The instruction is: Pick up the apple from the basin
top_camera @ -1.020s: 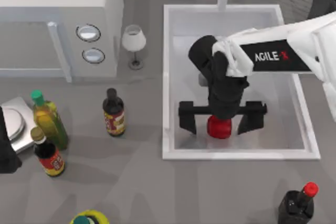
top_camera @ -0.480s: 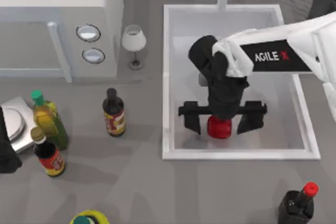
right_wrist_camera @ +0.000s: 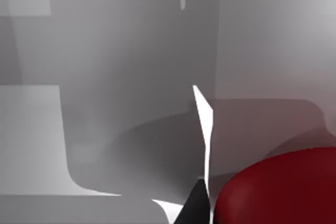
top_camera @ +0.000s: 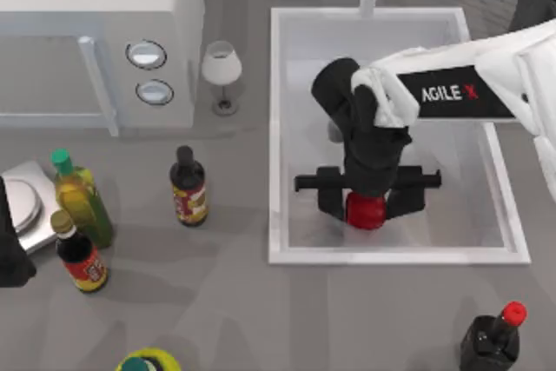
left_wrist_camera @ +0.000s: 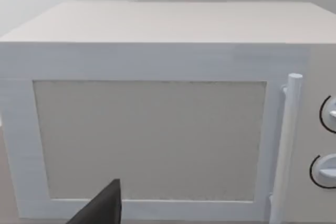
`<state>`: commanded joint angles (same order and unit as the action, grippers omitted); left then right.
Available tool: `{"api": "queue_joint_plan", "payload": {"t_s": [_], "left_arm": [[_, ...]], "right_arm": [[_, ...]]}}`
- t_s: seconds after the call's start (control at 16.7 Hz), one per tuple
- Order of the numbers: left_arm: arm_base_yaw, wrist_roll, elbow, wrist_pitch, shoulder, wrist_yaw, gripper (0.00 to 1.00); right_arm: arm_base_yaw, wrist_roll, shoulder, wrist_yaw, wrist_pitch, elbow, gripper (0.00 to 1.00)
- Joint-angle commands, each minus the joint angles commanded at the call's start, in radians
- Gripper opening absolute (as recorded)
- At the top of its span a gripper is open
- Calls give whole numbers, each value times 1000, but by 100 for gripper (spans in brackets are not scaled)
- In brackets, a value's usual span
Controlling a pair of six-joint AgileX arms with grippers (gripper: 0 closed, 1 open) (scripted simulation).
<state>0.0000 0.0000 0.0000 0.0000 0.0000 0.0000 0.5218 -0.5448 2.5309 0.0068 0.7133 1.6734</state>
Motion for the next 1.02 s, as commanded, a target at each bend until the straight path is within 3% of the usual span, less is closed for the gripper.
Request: {"api": "queue_joint_plan", "payload": {"t_s": [0.6, 1.02], "left_arm": [[0, 0, 0, 0, 0, 0, 100], [0, 0, 0, 0, 0, 0, 100]], "right_arm": [[-2, 11, -63, 23, 68, 47, 0], [0, 10, -84, 23, 487, 430, 0]]}}
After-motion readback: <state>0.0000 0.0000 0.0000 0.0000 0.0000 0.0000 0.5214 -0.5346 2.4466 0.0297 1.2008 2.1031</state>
